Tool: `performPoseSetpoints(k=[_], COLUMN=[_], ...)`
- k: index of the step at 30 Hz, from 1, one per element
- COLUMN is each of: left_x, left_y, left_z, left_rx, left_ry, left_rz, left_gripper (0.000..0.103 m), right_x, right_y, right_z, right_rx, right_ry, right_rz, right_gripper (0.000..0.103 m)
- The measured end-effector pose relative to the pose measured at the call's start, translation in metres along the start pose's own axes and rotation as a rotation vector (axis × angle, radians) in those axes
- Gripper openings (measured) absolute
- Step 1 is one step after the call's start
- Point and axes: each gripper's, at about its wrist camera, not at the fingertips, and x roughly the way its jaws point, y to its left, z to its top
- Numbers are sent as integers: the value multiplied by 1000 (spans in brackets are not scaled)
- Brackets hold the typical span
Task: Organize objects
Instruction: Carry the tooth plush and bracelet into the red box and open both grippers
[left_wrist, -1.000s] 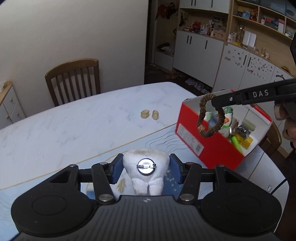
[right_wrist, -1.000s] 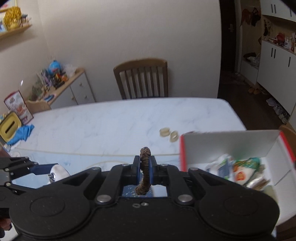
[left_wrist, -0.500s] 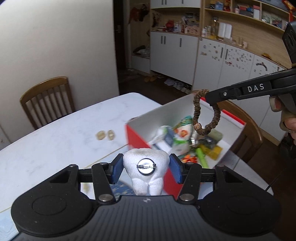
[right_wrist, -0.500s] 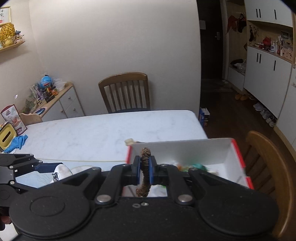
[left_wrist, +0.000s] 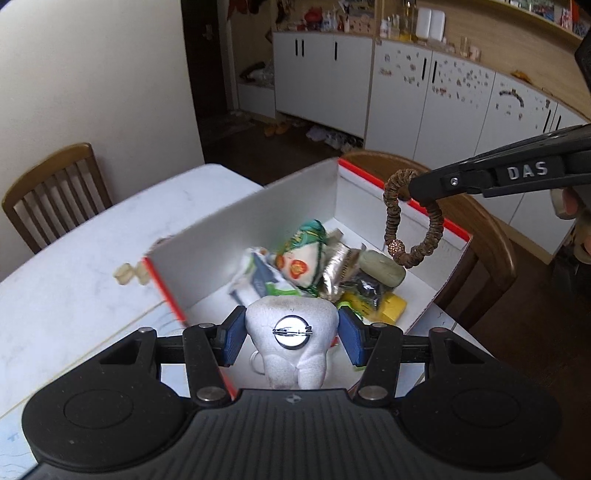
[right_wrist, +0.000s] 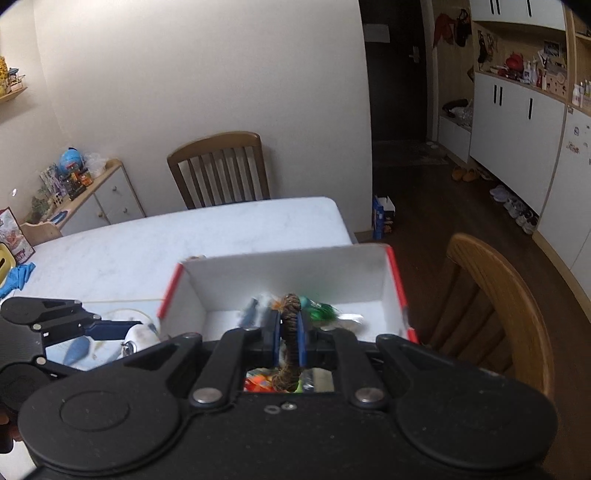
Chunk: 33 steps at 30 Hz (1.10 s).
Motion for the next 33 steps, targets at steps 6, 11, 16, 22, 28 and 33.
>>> performPoseSetpoints(k=[6, 11, 16, 22, 28, 33], left_x=[37, 64, 85, 104, 114, 116], left_y=[-9, -11, -14, -10, -4, -1], left_z=[8, 10, 11, 13, 11, 10], left_rx=[-9, -21, -27, -65, -105, -127], left_ry=[85, 152, 217, 276, 315, 324], left_rz=[6, 6, -1, -8, -12, -17], left_gripper=[53, 53, 53, 53, 53, 53], right_x=[7, 17, 35, 55, 64, 67], right_y=[-20, -35, -43, -42, -35, -33], right_z=[-2, -2, -10, -25, -35, -35], right_rx=[5, -11, -47, -85, -125, -135], right_ry=[12, 18, 67, 132, 161, 181], right_rz=[-4, -26, -60, -60, -45, -17], right_gripper=[8, 8, 8, 8, 9, 9])
